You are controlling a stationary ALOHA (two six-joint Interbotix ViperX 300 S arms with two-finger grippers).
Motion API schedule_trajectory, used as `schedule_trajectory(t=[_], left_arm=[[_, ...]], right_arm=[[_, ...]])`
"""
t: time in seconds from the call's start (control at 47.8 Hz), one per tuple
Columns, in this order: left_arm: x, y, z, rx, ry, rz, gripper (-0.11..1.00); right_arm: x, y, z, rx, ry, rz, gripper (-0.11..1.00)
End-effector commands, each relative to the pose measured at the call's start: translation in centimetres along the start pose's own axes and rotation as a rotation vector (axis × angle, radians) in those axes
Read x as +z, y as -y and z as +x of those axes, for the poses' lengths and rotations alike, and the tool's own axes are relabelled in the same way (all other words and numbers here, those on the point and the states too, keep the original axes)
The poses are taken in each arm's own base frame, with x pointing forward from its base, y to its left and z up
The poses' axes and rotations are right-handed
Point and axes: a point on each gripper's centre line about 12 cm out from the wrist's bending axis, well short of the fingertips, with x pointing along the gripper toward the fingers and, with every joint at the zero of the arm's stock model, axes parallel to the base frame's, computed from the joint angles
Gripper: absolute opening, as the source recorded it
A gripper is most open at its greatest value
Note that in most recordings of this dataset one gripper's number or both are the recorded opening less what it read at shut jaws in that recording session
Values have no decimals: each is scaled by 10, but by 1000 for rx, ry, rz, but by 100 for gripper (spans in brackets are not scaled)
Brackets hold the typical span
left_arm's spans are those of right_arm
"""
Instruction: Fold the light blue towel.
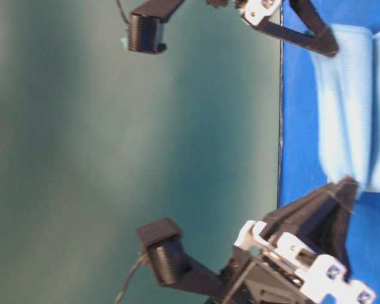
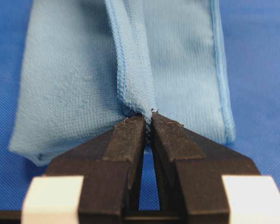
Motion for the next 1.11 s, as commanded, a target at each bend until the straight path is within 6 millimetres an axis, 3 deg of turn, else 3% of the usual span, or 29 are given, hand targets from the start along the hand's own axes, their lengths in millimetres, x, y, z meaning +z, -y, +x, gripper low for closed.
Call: schedule_trajectory(t=[0.0,0.293,0.335,0.418,0.523,0.607,0.649,0.858,1.088], left_arm=[[3,2,1,-2,19,3,3],[-4,5,6,-5,15,4,3],[-2,6,6,-6,24,5,4],[0,6,6,-6,32,-6,20],[3,5,4,-5,37,-25,50],[10,4,-3,-3,52,-37,74],[15,3,-9,-3,61,-36,81],[37,0,-47,-6,77,-39,76],[57,-4,-104,2,157,-42,75]], right_arm=[[2,-2,3,14,15,4,3],[0,-14,11,41,6,3,5],[0,-15,11,44,6,-1,12],[1,-19,11,51,8,-8,36],[5,-25,9,56,11,-23,62],[11,-31,1,59,20,-41,60],[14,-34,-4,58,22,-52,58],[33,-48,-50,51,74,-102,58],[44,-43,-103,48,184,-119,58]])
